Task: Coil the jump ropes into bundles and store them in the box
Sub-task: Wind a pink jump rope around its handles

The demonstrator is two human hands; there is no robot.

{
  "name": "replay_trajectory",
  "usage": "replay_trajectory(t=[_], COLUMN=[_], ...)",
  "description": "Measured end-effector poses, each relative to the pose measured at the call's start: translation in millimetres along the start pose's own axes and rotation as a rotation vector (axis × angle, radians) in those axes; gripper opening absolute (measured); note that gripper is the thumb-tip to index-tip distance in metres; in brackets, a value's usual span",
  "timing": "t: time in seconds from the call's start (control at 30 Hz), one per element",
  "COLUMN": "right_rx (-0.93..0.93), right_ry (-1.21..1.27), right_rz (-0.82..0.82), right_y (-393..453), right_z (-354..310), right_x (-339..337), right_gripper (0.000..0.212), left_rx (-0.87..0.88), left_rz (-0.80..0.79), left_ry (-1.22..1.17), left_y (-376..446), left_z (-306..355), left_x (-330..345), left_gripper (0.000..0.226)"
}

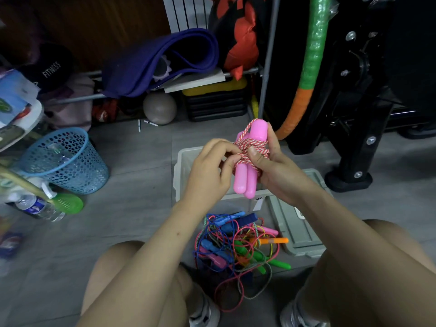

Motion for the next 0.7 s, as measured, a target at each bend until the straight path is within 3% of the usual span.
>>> replay_trajectory(t=[0.13, 0.27, 0.43, 0.53, 0.7], right_rx=[-0.009, -0.094, -0.208, -0.224, -0.236], right_ry=[-0.059, -0.321, -0.479, -0.483, -0.469], right_rz=[-0.026, 0.007, 0.074, 0.109, 0.11], right_y=[1.3, 0.2, 0.9, 2.6, 4.0], right_z=[4.1, 0.6, -2.5, -1.2, 1.8], right_x=[-5.1, -9.0, -9.8, -12.7, -11.3], right_gripper=[0.091, 0.103, 0.081, 0.072, 0.058], left_rx=[-0.094, -0.196, -0.24, -0.372, -0.364], left_rz=[-0.023, -0.092, -0.148, -0.164, -0.183], left_ry=[-0.038, -0.035, -0.026, -0.144, -0.14], left_y=[0.3, -0.6, 1.1, -1.5, -0.8], left_z=[-2.6, -14.4, -20.3, -24.8, -21.8], left_x=[2.9, 8.2, 12.4, 14.8, 15.3], left_gripper=[0.012, 0.011, 0.015, 0.021, 0.014])
Point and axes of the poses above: each hand's wrist, its own y-axis towards the middle knuckle, its own x-axis out of the palm, z = x × y, the point moved 5 cm from there along y, towards the middle knuckle, and after that the axes turned 1 degree about z, right-handed, at the moved point
